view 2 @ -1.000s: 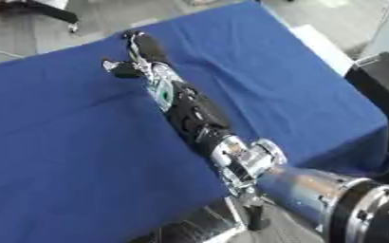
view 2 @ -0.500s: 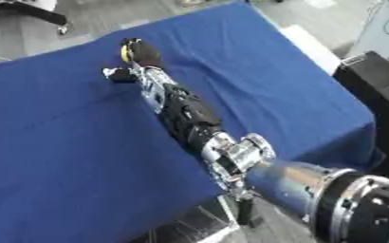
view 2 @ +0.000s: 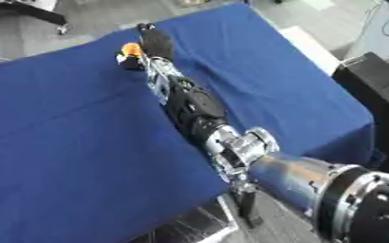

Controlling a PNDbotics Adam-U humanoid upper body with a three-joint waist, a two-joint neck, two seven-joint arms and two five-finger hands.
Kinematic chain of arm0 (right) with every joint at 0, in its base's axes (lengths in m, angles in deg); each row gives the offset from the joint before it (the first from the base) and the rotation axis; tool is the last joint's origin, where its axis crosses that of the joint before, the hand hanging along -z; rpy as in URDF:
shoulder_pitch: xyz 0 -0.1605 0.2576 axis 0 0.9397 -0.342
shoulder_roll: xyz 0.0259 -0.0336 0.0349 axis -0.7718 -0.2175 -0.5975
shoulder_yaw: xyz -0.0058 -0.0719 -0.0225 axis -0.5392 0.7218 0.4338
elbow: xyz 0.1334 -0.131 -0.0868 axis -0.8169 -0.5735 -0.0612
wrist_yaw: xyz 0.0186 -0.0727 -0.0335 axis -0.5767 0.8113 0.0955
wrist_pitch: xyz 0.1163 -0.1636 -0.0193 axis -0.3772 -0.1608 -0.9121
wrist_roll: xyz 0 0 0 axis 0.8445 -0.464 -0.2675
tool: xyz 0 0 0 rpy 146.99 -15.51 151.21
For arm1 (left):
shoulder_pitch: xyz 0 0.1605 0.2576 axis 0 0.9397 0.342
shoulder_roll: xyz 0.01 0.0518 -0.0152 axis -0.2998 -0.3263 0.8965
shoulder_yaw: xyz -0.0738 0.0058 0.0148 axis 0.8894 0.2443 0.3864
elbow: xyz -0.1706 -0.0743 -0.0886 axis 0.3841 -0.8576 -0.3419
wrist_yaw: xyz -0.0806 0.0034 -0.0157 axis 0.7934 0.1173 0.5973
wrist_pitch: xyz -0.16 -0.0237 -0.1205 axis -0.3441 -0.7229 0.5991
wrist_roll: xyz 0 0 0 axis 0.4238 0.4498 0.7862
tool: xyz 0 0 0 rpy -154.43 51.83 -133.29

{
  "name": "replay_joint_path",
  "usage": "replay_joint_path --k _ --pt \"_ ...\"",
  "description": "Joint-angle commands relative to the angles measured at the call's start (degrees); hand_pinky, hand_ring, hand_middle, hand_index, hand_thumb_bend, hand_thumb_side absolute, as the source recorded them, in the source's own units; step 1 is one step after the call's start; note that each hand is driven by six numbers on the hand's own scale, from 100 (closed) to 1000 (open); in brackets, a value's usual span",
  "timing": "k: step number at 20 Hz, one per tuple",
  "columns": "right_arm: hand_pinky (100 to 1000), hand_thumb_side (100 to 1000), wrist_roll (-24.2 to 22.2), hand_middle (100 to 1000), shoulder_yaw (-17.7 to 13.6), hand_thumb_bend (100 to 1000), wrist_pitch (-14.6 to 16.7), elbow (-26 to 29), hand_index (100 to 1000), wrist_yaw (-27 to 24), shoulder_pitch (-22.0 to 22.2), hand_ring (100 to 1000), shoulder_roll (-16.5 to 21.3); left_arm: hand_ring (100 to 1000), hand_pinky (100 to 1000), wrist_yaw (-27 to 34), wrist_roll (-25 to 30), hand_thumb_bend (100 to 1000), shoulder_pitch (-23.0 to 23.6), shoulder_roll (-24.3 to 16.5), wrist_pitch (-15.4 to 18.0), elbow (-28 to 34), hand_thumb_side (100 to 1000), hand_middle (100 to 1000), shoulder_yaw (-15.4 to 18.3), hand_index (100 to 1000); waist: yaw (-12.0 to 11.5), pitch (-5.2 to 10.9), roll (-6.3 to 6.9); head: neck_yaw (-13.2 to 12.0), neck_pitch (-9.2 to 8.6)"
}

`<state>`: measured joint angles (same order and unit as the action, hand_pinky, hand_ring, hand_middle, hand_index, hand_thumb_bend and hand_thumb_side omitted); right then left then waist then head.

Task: Pick up the objects with one hand, pass them to the other hand, and then place them into the box on the other side of the table.

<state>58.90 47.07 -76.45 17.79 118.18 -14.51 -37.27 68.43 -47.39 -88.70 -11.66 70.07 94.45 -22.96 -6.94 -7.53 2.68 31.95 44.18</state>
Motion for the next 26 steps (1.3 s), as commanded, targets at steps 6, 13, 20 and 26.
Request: replay_joint_path --k 6,13,20,26 --pt "663 504 -2.6 724 -1.1 410 -1.9 -2.9 856 -1.1 -1.4 314 2.2 607 606 -0.6 0.4 257 -0.9 0.2 0.2 0.7 758 662 -0.3 848 -1.1 -0.20 -0.06 1.0 -1.69" --pt "647 429 -2.3 662 -1.3 356 -2.4 -4.1 820 -2.5 -1.4 270 2.9 603 605 -0.5 0.7 256 -1.2 0.4 0.1 0.9 761 661 -0.6 849 -2.0 -0.84 0.17 1.8 -2.55" --pt "628 413 2.2 597 -1.8 327 -3.0 -3.6 783 -4.8 -1.7 211 3.4 602 600 -0.3 1.0 252 -1.7 0.6 0.0 1.2 764 695 -0.9 850 -3.6 -1.56 0.36 3.4 -3.52" --pt "602 245 5.3 497 -1.9 179 -2.8 -3.1 634 -6.9 -1.9 158 3.5 600 595 -0.2 1.1 253 -2.0 0.6 -0.1 1.3 764 695 -1.0 851 -4.5 -1.94 0.34 4.2 -4.12"
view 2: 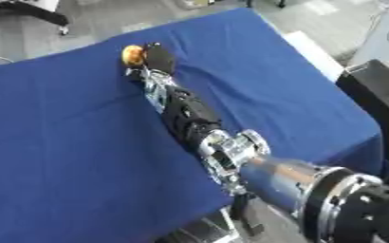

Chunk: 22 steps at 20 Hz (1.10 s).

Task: Pick up the objects with one hand, pass them to the other hand, and then place them into the box on the other side of the table.

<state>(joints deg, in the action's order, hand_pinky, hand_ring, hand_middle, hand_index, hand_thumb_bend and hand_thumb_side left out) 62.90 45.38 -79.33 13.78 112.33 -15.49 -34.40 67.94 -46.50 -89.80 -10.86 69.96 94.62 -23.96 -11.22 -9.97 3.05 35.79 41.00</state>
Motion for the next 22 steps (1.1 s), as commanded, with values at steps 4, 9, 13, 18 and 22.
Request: replay_joint_path --k 4,9,13,18,22 --pt "573 100 4.6 375 -0.5 100 0.0 1.9 388 -2.6 -0.9 111 0.6 599 594 0.4 0.3 255 -0.9 -0.1 0.1 1.1 764 694 -0.1 851 -0.2 0.49 -0.12 0.6 -1.07" --pt "556 100 9.6 302 -0.5 100 0.5 3.2 216 -4.6 -0.8 100 0.6 601 594 0.6 0.4 253 -0.9 -0.1 0.1 1.0 762 695 -0.1 853 -0.2 0.59 -0.23 0.7 -0.93" --pt "554 100 11.3 289 0.3 100 2.4 5.2 192 -6.3 -0.7 101 0.7 608 593 0.6 0.5 253 -0.7 0.0 0.1 0.6 762 696 0.0 851 0.1 0.77 -0.35 0.5 -0.73" --pt "555 100 9.7 287 3.4 100 6.1 11.5 190 -8.1 -0.8 124 0.7 610 592 -0.2 0.3 234 -0.1 0.1 0.2 -0.5 764 697 0.2 851 0.8 1.23 -0.56 -1.2 0.07" --pt "558 100 6.9 291 5.4 100 8.6 17.9 191 -9.2 0.4 135 0.6 610 592 -0.9 -0.1 230 0.1 -0.1 0.3 -1.3 766 697 0.4 850 1.4 1.50 -0.79 -2.4 0.63"
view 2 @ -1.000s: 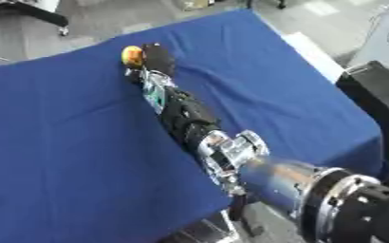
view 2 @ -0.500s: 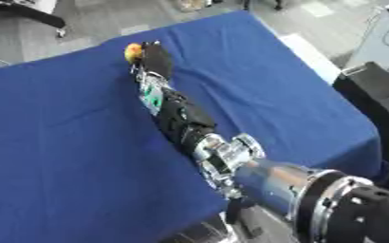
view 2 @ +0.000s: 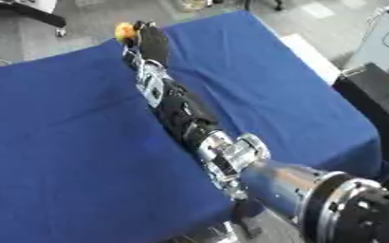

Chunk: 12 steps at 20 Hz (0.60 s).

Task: Pick up the objects with one hand, pass them to the other hand, and then place them into the box on the other side of the table.

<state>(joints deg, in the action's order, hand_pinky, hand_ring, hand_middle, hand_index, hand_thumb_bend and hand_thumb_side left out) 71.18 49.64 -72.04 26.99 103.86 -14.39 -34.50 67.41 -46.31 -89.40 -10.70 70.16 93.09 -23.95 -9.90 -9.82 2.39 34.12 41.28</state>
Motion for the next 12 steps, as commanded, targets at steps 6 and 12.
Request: replay_joint_path --k 6,12 --pt "570 100 -6.1 313 5.9 100 3.4 13.2 201 1.5 0.1 176 -3.6 613 591 -2.0 -0.4 182 -0.7 -1.0 -0.4 -2.7 771 701 0.2 850 0.6 2.55 -1.04 -4.3 2.15" --pt "571 100 -5.8 284 15.1 100 9.0 22.5 206 1.4 5.4 179 -11.6 619 591 -3.7 -1.7 110 -0.6 -1.4 -0.5 -6.0 764 707 0.7 849 1.9 2.94 -1.43 -10.8 2.83"
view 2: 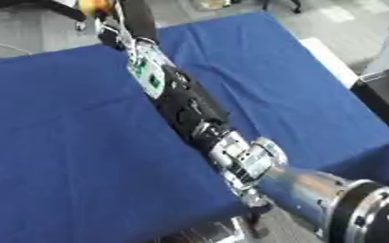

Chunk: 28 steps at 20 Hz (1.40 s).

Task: Pick up the objects with one hand, pass them to the other hand, and then place them into the box on the other side of the table.

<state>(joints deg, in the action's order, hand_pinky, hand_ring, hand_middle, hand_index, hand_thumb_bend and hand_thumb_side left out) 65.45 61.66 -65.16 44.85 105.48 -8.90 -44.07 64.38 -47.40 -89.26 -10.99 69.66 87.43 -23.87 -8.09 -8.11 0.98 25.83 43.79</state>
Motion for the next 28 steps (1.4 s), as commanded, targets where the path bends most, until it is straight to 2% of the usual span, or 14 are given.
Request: replay_joint_path --k 1,6,11,13,18,22,25,28 --pt "571 100 -0.6 283 4.6 100 3.1 6.1 207 -0.7 0.9 177 -3.1 621 591 -1.1 -0.8 100 -0.9 -1.1 0.0 -0.8 760 709 0.7 849 0.3 1.23 -0.08 -4.1 0.32" --pt "569 100 -4.8 276 11.7 100 7.7 13.6 205 -3.7 6.3 168 -6.4 627 592 -3.2 -1.1 100 -1.7 -1.0 0.1 -1.7 741 715 0.4 848 1.1 1.18 -0.27 -11.1 0.32" --pt "564 100 -9.6 268 15.1 100 12.5 21.5 201 -8.5 11.1 156 -6.3 631 592 -4.7 -1.6 100 -2.5 -0.8 0.0 -2.1 735 723 -0.1 849 1.7 1.04 -0.68 -15.7 0.32" --pt "563 100 -11.6 267 15.8 100 13.6 24.8 201 -10.5 12.4 153 -5.6 633 592 -5.3 -2.0 100 -2.6 -0.7 0.0 -2.1 733 727 -0.2 850 1.8 0.97 -0.80 -17.0 0.32" --pt "563 100 -16.3 268 17.4 100 10.8 32.1 200 -14.9 14.0 151 -4.5 645 595 -7.0 -2.5 100 -2.6 -0.8 0.3 -1.9 728 742 -0.3 860 2.0 0.81 -0.98 -19.5 0.32" --pt "564 100 -20.0 269 17.7 100 9.3 35.4 200 -17.0 14.3 151 -4.3 659 605 -9.7 -2.1 100 -2.6 -1.0 0.6 -1.7 722 757 -0.2 874 2.1 0.72 -1.06 -20.9 0.32" --pt "563 100 -23.0 268 17.7 100 8.8 37.0 200 -18.3 14.6 149 -4.4 670 611 -12.6 -2.6 100 -2.7 -1.2 0.8 -1.4 659 773 0.3 888 2.2 0.63 -1.15 -21.4 0.32" --pt "563 100 -26.2 269 17.5 100 8.5 38.4 200 -19.6 14.6 147 -4.4 687 620 -15.8 -3.8 163 -2.8 -1.3 0.7 -1.1 600 795 0.5 904 2.3 0.57 -1.24 -21.5 0.32"
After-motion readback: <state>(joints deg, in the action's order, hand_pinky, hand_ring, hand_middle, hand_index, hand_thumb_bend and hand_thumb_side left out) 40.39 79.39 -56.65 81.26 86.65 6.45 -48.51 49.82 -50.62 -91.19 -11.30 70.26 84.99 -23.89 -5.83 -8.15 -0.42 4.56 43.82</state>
